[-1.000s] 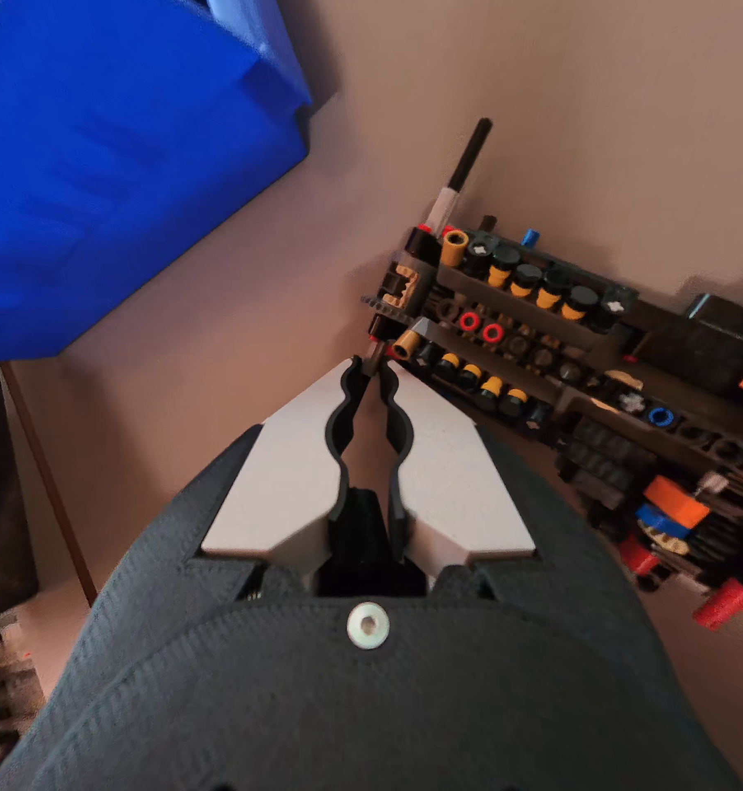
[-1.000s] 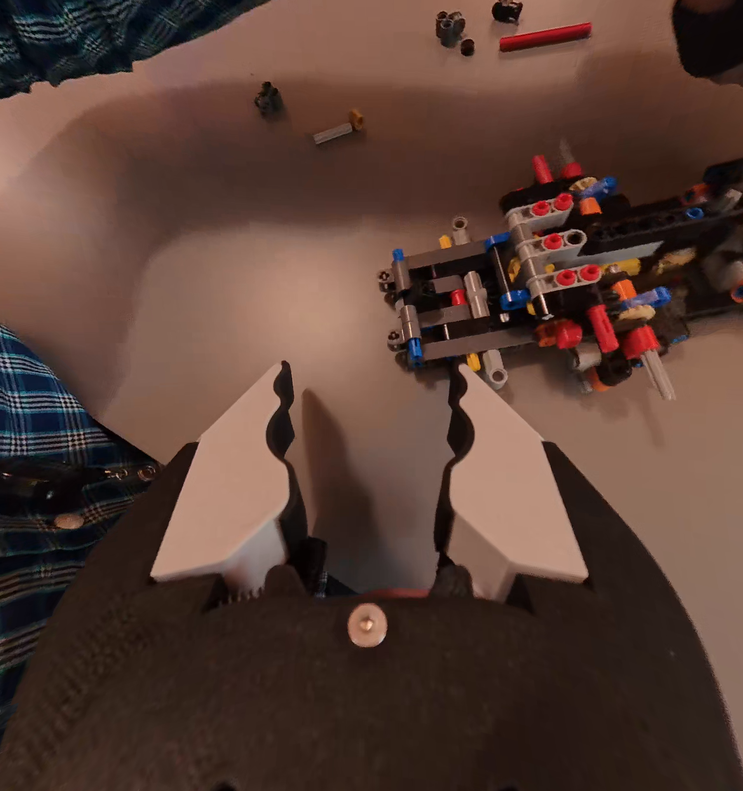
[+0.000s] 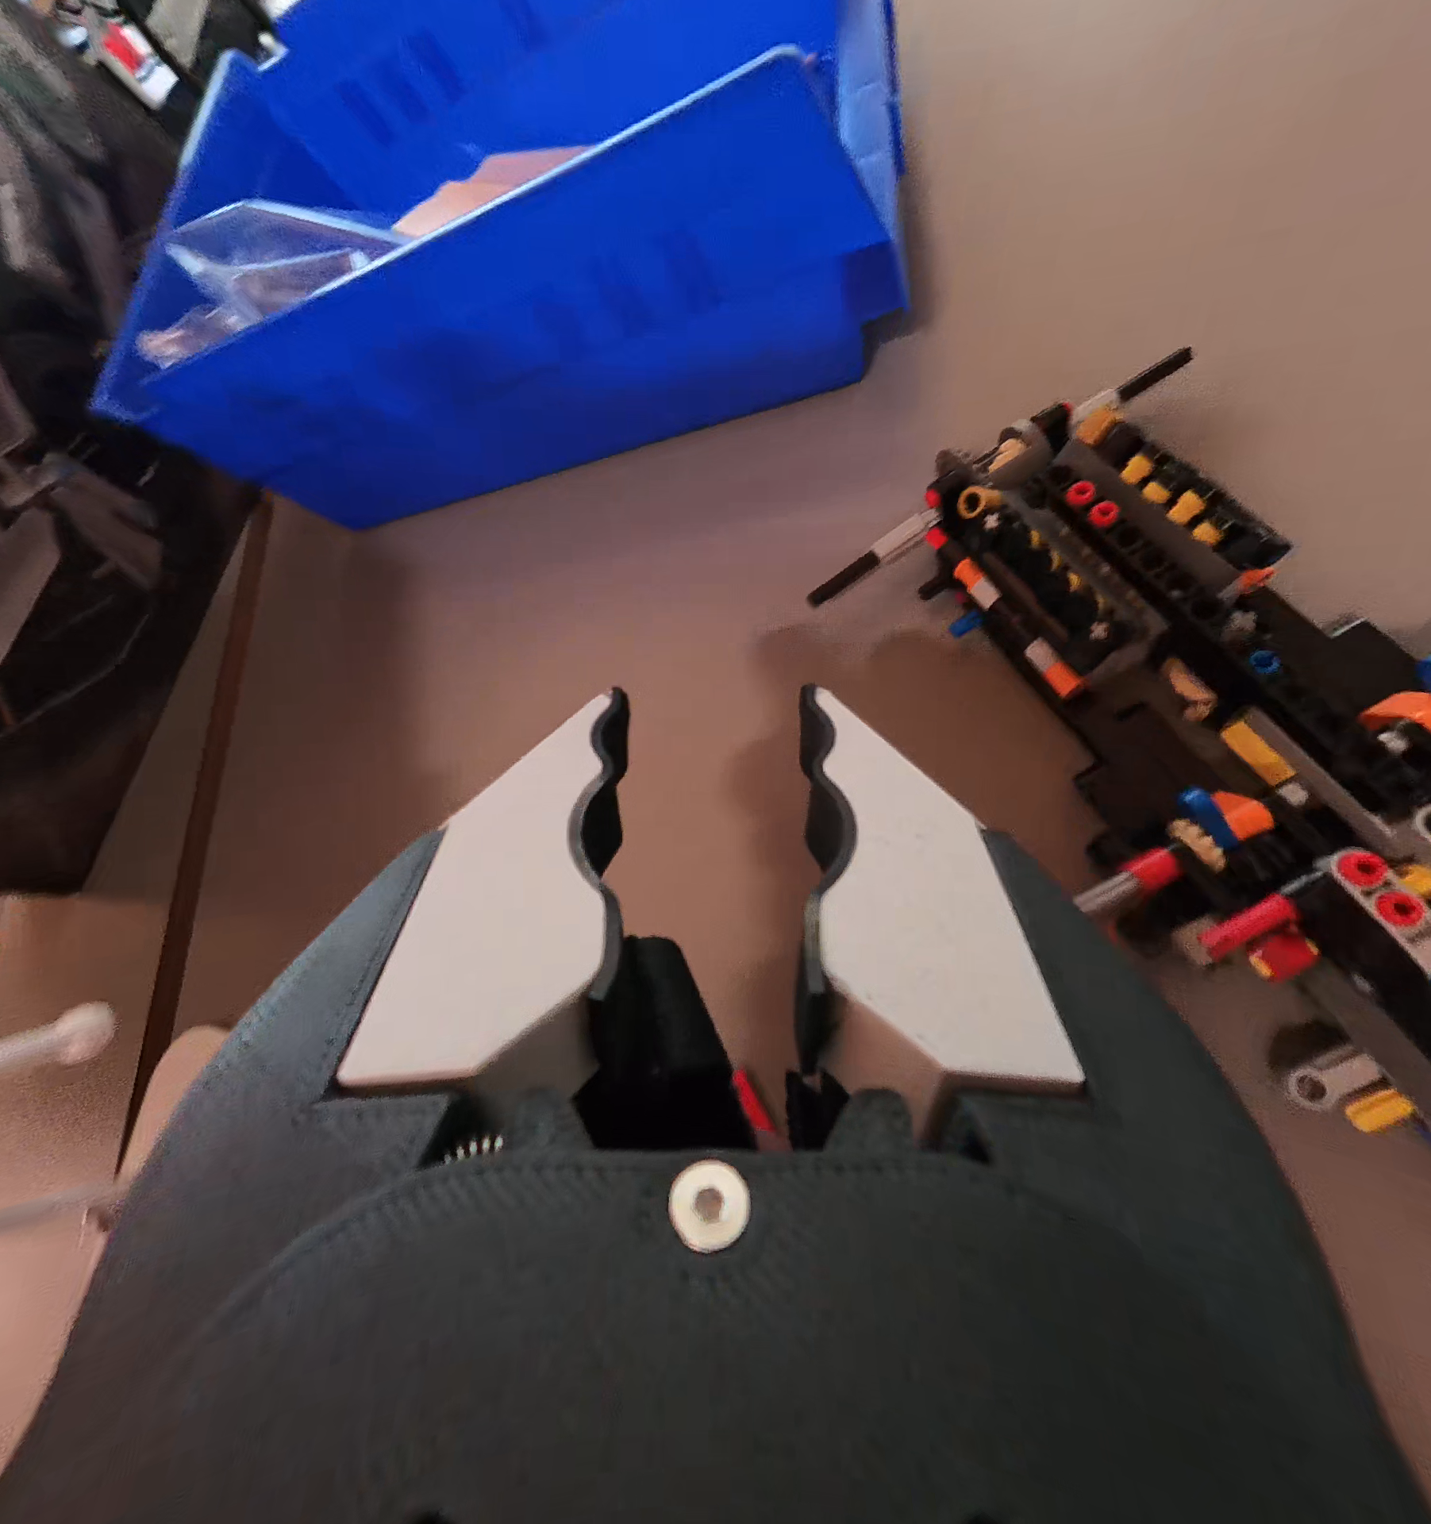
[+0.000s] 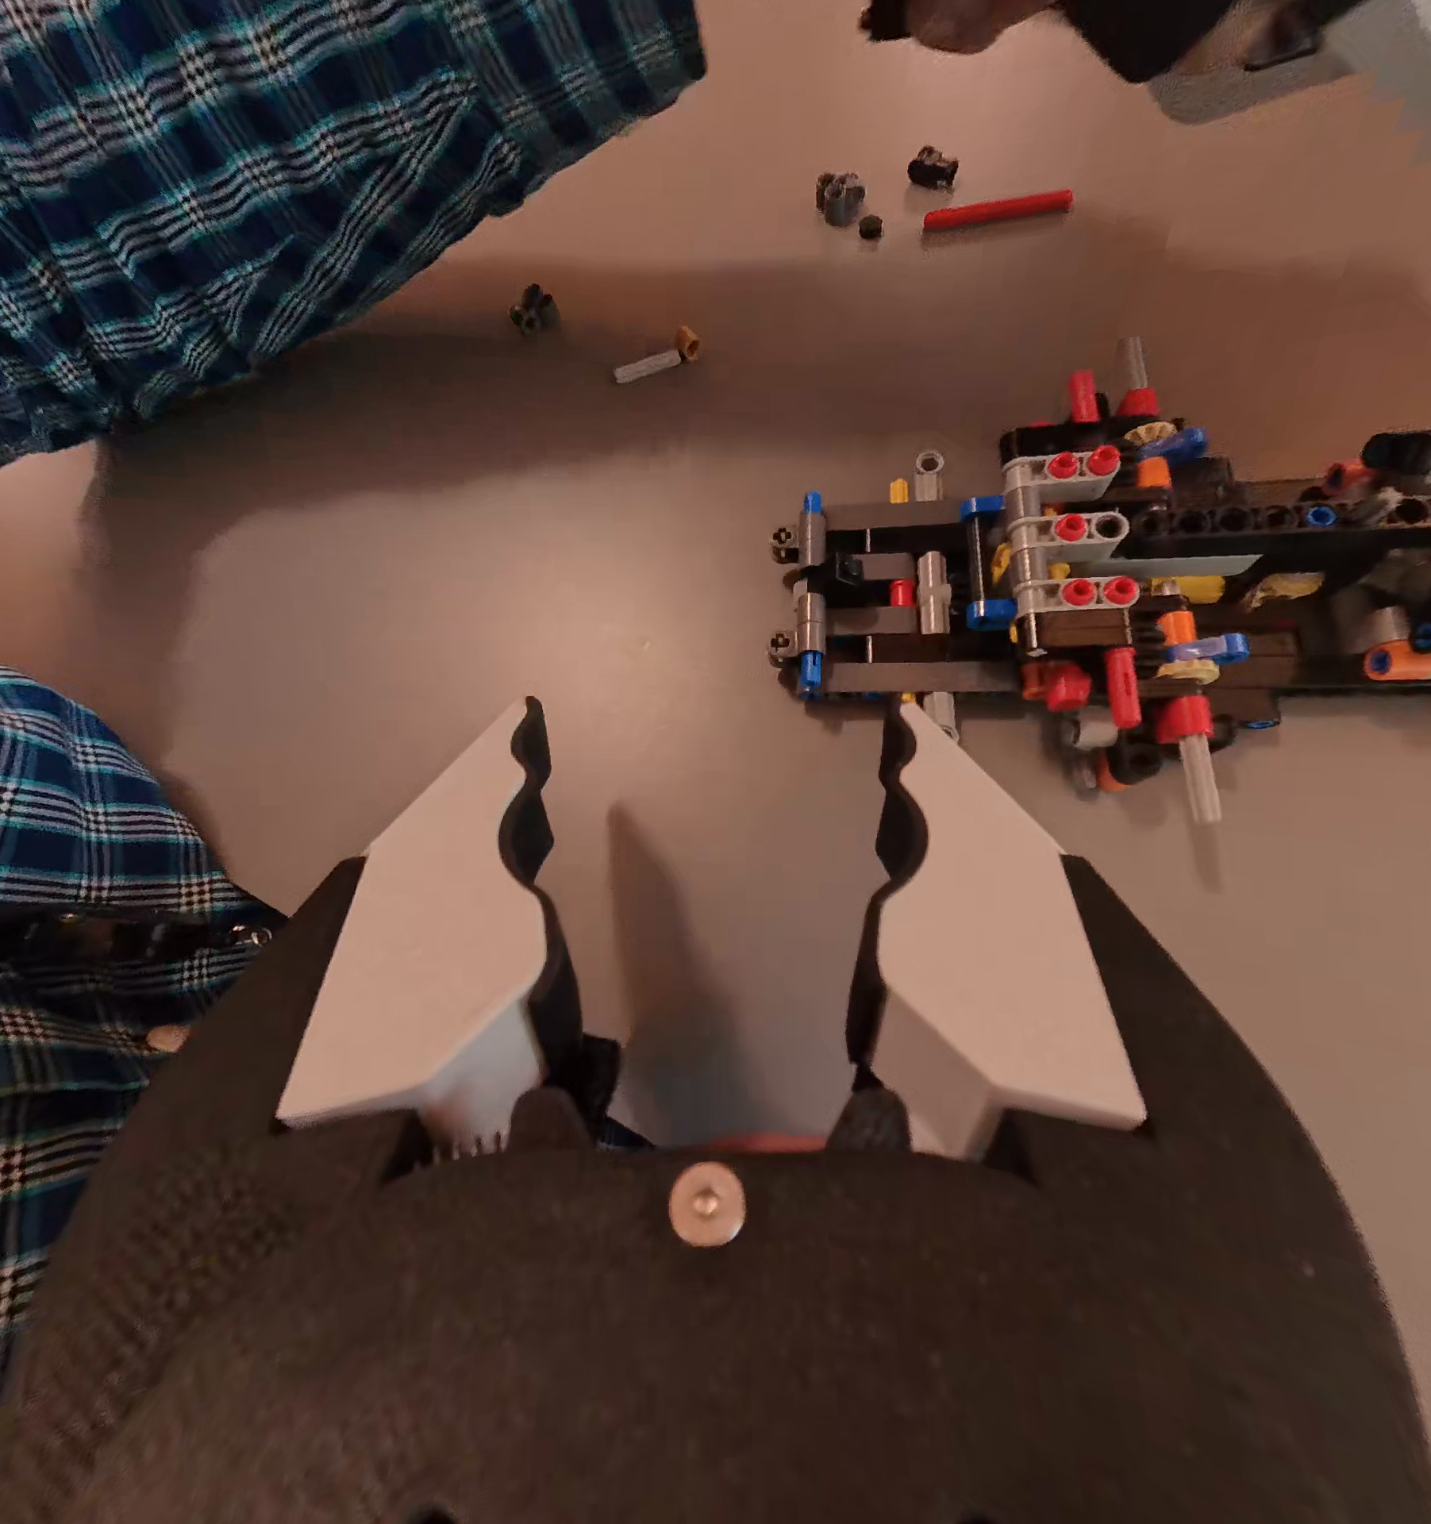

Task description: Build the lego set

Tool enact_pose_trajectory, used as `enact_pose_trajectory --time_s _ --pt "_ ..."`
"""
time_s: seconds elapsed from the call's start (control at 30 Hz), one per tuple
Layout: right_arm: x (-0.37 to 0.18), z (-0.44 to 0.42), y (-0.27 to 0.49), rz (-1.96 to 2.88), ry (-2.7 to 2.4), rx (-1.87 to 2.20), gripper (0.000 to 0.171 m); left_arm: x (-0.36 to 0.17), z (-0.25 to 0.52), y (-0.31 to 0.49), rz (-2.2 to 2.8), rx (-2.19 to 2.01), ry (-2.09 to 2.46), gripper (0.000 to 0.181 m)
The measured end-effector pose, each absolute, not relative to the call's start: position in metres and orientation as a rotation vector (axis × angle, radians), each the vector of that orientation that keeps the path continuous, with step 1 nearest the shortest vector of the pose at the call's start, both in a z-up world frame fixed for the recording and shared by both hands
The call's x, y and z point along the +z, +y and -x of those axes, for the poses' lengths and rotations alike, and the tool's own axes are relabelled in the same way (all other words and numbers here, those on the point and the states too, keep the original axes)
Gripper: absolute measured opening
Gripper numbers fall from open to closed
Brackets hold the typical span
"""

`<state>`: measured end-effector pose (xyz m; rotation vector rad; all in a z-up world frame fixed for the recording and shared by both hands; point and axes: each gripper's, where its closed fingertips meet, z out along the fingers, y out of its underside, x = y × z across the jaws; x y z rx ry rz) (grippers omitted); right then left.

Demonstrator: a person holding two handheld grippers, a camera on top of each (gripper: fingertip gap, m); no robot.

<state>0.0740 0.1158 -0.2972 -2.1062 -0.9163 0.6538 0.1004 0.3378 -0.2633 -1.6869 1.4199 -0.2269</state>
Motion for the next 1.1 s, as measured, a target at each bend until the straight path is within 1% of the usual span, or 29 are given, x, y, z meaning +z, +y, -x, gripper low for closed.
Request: enact_pose_trajectory --time_s 0.03,0.27,0.37,0.47,0.53,1.1 --pt "-0.294 -0.075 0.116 2.087 -0.905 0.653 0.079 -0.263 -0.093 0.338 1.696 -0.227 1.391 0.042" --pt "-0.274 -0.099 0.135 2.000 -0.734 0.554 0.077 -0.258 -0.043 0.345 1.710 -0.242 1.147 0.050" --pt "-0.275 -0.113 0.142 1.986 -0.658 0.479 0.077 -0.248 -0.019 0.364 1.575 -0.109 1.031 0.048" --pt "-0.277 -0.120 0.149 1.949 -0.590 0.457 0.077 -0.252 -0.002 0.379 1.579 -0.103 0.953 0.048" --pt "-0.281 -0.122 0.152 1.947 -0.570 0.461 0.078 -0.247 0.003 0.384 1.571 -0.101 0.918 0.051" --pt "-0.285 -0.149 0.160 1.923 -0.578 0.296 0.072 -0.247 0.003 0.385 1.539 -0.029 0.923 0.049"
